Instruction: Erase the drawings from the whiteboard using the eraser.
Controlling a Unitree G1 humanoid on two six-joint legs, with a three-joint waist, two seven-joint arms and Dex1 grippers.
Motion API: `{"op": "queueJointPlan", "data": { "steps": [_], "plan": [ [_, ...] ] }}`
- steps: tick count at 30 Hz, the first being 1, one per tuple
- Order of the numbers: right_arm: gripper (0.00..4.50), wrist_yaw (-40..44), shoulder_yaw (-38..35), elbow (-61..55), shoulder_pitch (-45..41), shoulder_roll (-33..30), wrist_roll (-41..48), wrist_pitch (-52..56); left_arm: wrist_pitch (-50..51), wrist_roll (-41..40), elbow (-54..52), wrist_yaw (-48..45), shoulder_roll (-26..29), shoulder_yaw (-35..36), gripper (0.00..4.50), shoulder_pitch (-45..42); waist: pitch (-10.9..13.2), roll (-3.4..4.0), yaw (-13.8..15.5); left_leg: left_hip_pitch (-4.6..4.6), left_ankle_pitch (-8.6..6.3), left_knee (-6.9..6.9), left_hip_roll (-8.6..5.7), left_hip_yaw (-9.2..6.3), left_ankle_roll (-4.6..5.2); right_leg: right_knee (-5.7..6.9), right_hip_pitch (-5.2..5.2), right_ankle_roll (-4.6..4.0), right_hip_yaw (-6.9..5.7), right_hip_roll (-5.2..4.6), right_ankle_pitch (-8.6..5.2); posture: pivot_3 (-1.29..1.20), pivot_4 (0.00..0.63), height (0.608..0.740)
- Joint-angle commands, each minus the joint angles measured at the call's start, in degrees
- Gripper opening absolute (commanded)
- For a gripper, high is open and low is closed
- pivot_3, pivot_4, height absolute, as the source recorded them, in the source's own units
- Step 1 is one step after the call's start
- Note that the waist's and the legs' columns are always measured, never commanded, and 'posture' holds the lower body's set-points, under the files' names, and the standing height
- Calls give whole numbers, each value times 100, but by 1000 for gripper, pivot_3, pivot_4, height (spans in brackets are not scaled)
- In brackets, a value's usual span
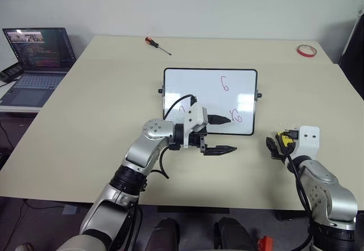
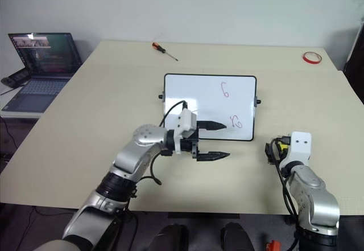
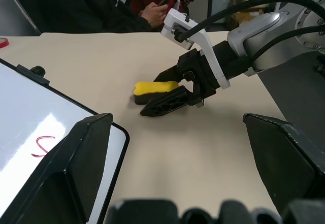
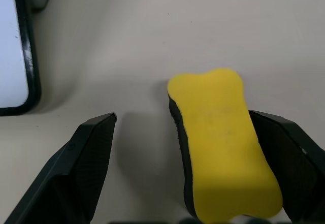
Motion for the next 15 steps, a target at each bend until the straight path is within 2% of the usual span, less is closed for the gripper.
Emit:
{"op": "queueJointPlan", "data": {
  "steps": [1, 15],
  "plan": [
    [4464, 24, -45, -82, -87, -43, 20, -134, -33, -36, -107, 8, 24, 157, 4500, -77, 0, 0, 0, 0, 0, 0, 0, 0, 0, 0, 0, 0, 0, 0, 0, 0, 150, 740],
    [4464, -27, -173, 87, -193, -137, -57, -264, 1, -40, -131, 56, -30, 160, 4500, -112, 0, 0, 2, 0, 0, 1, 0, -1, 0, 1, 0, 0, 0, 0, 0, 0, 150, 740]
  ]
}}
